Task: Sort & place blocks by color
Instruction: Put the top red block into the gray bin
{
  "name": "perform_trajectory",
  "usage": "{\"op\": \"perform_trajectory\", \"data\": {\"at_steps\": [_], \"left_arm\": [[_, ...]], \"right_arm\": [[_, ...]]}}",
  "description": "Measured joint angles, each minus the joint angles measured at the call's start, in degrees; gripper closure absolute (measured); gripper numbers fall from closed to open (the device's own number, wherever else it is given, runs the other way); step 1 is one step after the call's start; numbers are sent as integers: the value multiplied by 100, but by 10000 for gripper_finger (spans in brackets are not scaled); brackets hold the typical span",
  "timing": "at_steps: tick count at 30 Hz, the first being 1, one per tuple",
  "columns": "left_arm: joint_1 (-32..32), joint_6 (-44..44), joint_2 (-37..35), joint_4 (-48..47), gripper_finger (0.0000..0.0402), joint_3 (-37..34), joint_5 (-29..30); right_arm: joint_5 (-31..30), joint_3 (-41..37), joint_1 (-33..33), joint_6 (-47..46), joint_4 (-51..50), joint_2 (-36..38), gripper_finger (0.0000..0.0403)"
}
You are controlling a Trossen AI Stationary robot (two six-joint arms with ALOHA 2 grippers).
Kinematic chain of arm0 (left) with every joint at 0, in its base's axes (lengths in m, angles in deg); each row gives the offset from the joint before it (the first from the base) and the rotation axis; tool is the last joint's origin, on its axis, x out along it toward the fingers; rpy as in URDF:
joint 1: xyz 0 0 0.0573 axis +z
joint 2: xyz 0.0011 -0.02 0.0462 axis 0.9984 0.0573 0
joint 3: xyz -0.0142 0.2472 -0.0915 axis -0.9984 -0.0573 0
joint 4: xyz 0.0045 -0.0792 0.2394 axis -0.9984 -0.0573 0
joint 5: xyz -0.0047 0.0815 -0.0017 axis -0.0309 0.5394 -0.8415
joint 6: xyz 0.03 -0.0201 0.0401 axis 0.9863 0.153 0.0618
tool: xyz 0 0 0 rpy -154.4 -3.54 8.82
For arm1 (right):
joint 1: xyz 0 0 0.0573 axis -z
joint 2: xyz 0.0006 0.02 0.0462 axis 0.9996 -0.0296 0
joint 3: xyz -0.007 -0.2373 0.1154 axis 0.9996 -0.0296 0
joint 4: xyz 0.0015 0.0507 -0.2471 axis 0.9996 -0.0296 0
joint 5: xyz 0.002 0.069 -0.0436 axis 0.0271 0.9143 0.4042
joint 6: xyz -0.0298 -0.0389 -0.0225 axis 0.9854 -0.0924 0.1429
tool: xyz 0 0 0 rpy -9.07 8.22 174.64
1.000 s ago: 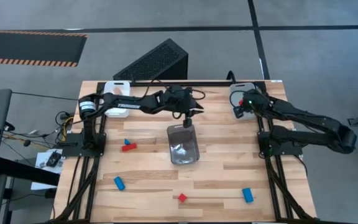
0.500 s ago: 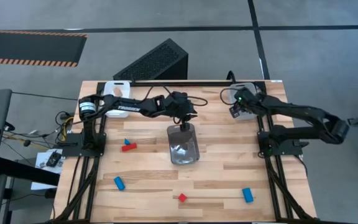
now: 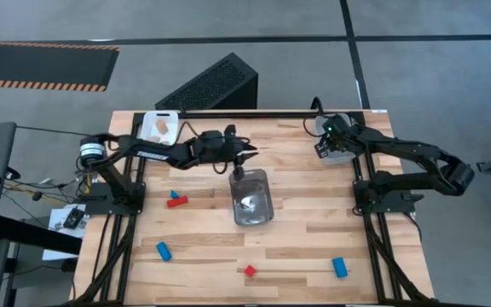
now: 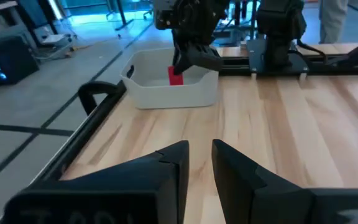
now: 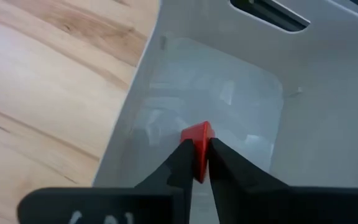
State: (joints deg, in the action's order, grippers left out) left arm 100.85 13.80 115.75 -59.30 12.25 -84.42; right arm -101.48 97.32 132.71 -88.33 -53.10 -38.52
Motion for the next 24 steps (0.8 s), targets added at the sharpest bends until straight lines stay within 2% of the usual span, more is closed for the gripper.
{"op": "perform_trajectory", "data": {"at_steps": [9, 15, 24], "left_arm": [[-460, -357, -150, -200, 342, -347, 204], [-952, -598, -400, -330, 342, -669, 1039], [-1666, -1317, -1485, -165, 342, -1689, 2615]], "right_arm": [[-34, 0, 0, -9, 18, -1, 304], [-65, 0, -259, -15, 31, 388, 270], [-102, 0, -1579, 166, 554, 1486, 249]]}}
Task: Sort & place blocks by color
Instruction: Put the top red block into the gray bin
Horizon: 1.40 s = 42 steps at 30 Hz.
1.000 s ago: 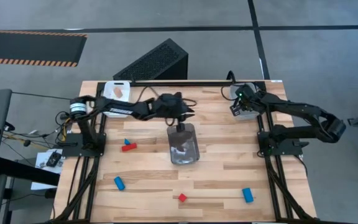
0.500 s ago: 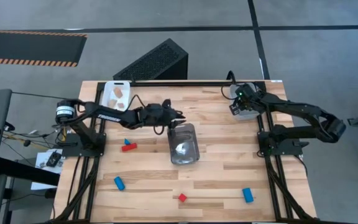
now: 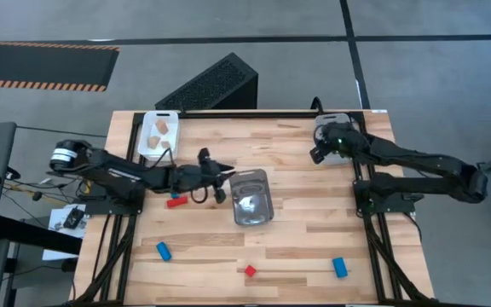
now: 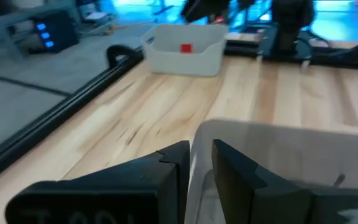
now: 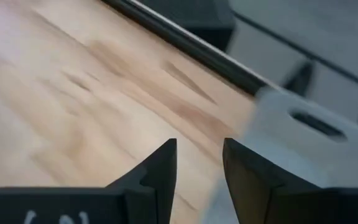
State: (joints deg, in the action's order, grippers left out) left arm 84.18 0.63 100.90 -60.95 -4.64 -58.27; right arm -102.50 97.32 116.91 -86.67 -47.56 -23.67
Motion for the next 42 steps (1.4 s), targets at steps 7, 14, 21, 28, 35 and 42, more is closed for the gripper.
{"op": "perform_trajectory", "data": {"at_steps": [7, 14, 21, 28, 35, 42], "left_arm": [[-508, -916, -869, -1261, 342, -256, 825], [-1022, -1638, -1248, -2390, 342, -258, 935], [-1446, -2819, -1456, -3927, 342, -256, 799], [-1633, -3793, -1795, -6257, 333, 172, 58], [-2049, -4305, -1872, -7148, 252, 273, -509], [-2527, -4959, -1869, -8223, 167, 268, -841]], "right_arm": [[12, 0, -1185, 103, 996, 89, 260], [19, -2, -2207, 299, 2299, -479, 261], [395, -4, -2915, 899, 4280, -1319, 254], [1249, -2, -3334, 1289, 5929, -2437, 243], [1394, 196, -3666, 1820, 6588, -3369, 231], [1394, 749, -4038, 1762, 6678, -3759, 229]]}}
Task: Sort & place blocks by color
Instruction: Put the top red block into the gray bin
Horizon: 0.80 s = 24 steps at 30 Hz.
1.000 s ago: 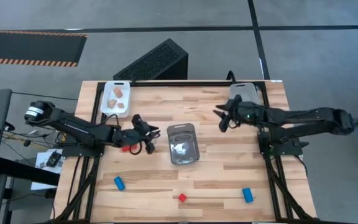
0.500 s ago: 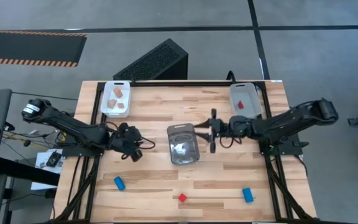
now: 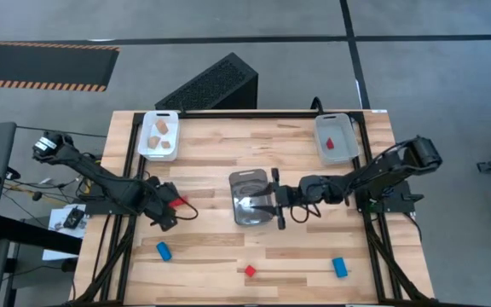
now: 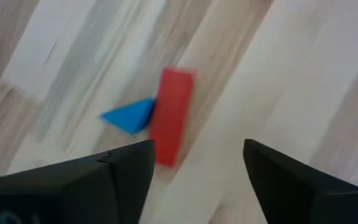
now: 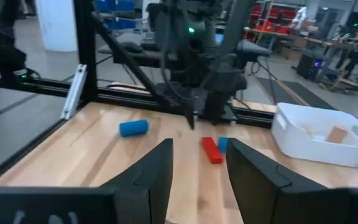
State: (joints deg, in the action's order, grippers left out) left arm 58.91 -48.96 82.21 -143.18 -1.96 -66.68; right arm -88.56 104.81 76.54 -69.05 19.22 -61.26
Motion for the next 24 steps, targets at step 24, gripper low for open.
{"op": "perform_trajectory", "data": {"at_steps": [24], "left_arm": [[19, 971, 0, 438, 141, -970, 49]], "right_arm": [[-46, 167, -44, -247, -582, -24, 211]]}}
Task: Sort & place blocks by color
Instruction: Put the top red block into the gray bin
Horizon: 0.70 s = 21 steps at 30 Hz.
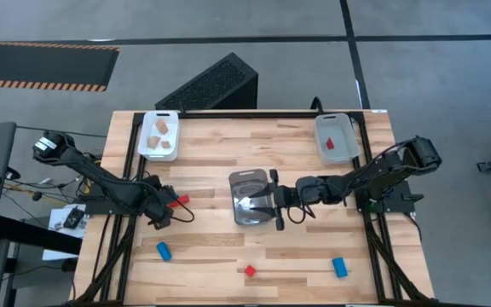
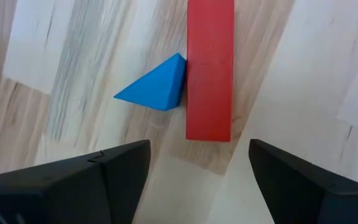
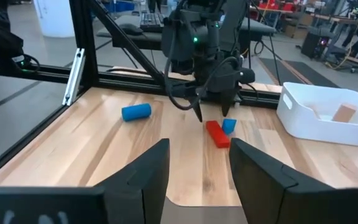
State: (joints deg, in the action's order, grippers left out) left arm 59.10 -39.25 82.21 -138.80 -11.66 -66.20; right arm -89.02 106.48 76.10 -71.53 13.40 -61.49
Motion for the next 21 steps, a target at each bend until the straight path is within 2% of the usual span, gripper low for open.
{"op": "perform_trajectory", "data": {"at_steps": [12, 21], "left_arm": [[16, 293, 0, 504, 140, 0, 139], [404, 306, 0, 503, 141, 0, 267]], "right_arm": [[34, 0, 0, 2, 4, 0, 209], [42, 0, 0, 6, -102, 0, 213]]}}
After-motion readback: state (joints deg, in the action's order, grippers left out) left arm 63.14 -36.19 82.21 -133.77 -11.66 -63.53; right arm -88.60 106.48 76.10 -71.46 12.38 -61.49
